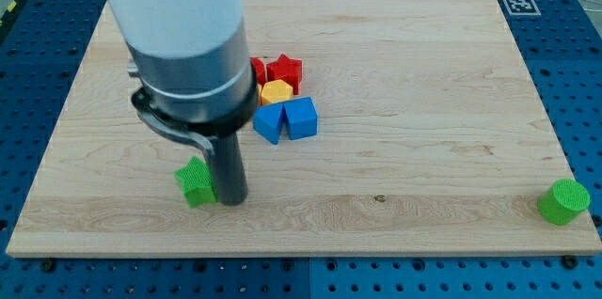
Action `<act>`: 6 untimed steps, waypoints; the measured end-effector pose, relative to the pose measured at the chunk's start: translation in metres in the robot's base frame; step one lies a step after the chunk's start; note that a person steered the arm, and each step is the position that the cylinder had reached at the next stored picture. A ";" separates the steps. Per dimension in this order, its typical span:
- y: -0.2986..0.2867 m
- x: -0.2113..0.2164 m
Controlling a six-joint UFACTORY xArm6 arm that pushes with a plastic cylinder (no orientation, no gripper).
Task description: Move the green star slightly up
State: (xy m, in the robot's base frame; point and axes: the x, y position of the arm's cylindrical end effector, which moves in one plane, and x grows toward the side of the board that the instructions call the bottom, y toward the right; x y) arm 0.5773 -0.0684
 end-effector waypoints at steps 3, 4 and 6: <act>-0.072 0.003; -0.075 -0.016; -0.041 -0.003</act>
